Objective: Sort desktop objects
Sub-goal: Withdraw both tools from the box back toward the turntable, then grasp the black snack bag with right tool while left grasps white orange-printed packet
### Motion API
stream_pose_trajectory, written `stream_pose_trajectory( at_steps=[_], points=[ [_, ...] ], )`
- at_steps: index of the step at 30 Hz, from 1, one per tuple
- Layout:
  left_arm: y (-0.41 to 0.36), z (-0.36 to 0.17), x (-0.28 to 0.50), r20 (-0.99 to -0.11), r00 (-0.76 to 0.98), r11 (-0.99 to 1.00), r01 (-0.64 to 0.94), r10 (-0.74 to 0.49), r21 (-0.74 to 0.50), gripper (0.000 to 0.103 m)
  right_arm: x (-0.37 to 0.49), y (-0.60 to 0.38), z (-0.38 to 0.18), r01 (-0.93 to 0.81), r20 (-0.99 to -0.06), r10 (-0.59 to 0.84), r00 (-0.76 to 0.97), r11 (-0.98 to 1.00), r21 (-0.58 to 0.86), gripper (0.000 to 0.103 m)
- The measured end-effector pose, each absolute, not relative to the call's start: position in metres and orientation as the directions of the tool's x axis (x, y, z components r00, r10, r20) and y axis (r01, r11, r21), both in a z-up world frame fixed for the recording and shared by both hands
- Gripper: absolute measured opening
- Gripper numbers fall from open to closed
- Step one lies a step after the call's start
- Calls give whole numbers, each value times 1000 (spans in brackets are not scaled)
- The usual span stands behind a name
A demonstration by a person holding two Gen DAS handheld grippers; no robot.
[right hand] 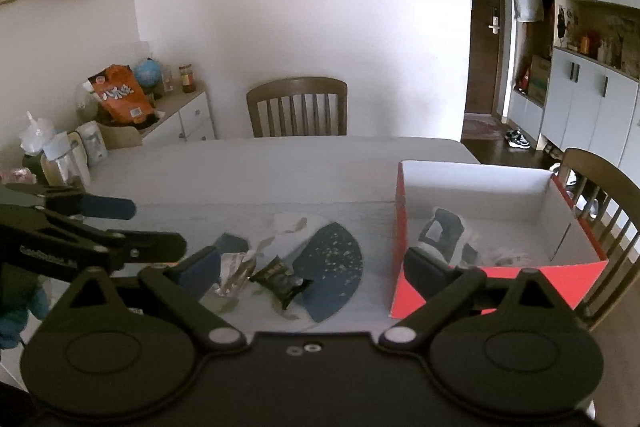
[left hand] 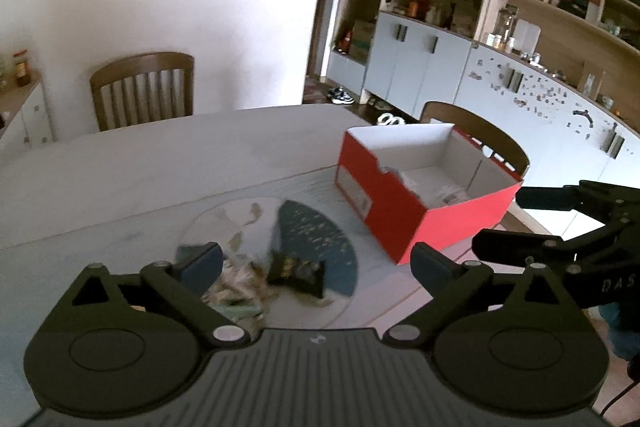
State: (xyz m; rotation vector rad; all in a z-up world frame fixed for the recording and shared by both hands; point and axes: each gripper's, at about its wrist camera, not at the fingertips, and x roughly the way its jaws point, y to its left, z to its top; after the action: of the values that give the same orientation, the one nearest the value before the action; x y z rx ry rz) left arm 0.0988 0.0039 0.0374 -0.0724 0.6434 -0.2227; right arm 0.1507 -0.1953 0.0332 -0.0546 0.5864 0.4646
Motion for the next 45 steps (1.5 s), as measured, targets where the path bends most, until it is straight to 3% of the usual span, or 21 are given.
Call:
stream_pose_trajectory(
  at_steps=[25, 45],
  points=[
    [103, -43, 78, -682, 726, 996, 42, -87, -83, 103, 174, -142, -25, -484, -587, 386, 712, 875, -13, 99],
    [131, -94, 82, -713, 680, 974, 227, -169, -14, 103, 194, -122, -63, -525, -646, 389, 657, 851, -21, 97]
  ],
)
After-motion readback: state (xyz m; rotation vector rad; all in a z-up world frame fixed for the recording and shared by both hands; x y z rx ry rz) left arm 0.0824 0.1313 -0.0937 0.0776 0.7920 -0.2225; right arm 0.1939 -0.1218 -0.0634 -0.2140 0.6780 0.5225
